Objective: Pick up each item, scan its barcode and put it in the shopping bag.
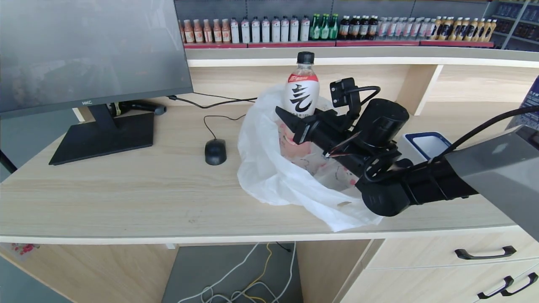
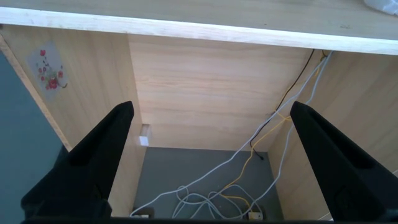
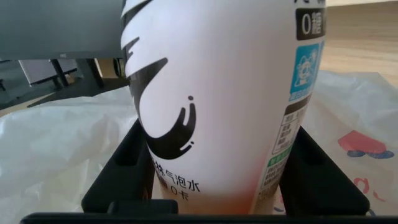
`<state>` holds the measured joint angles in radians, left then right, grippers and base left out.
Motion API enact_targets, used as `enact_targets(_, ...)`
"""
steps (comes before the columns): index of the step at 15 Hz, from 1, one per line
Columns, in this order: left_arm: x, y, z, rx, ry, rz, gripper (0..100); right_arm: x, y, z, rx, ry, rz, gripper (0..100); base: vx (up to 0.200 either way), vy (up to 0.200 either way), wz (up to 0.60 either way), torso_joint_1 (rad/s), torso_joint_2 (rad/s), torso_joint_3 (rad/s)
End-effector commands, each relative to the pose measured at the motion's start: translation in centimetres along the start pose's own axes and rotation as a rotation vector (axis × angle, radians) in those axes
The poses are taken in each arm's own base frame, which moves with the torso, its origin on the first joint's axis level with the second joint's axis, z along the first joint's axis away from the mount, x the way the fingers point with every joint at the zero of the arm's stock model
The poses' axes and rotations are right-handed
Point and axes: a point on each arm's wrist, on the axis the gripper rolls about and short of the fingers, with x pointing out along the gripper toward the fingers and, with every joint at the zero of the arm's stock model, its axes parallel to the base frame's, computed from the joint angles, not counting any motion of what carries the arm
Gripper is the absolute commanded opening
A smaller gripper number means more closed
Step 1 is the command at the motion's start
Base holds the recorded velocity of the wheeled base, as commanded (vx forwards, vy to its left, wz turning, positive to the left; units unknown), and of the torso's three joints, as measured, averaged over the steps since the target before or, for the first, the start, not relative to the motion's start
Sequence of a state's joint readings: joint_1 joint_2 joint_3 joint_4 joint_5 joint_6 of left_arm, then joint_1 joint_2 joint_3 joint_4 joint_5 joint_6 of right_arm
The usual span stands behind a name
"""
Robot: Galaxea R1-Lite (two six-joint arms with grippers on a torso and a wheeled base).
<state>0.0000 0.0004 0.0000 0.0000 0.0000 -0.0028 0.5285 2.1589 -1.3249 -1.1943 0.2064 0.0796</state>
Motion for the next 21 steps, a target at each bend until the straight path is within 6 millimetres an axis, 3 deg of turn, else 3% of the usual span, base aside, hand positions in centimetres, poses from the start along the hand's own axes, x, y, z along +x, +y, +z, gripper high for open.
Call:
enact_targets(1, 0.0, 0.0, 0.0, 0.000, 0.000, -0.002, 100, 0.0, -0.4, -1.1, -0.007, 0.021, -0.010, 0, 0.000, 0.000, 0.00, 0.000, 0.00, 0.000)
enact_targets(6, 0.0, 0.0, 0.0, 0.000, 0.000, 0.000, 100, -1.6, -0.7, -3.5, -0.028, 0.053, -0.016, 0, 0.000, 0.000, 0.00, 0.000, 0.00, 0.000)
enact_targets(21, 0.0, 0.0, 0.0, 0.000, 0.000, 0.000, 100, -2.1, -0.7, -4.0, -0.031, 0.056, -0.016, 0, 0.000, 0.000, 0.00, 0.000, 0.00, 0.000)
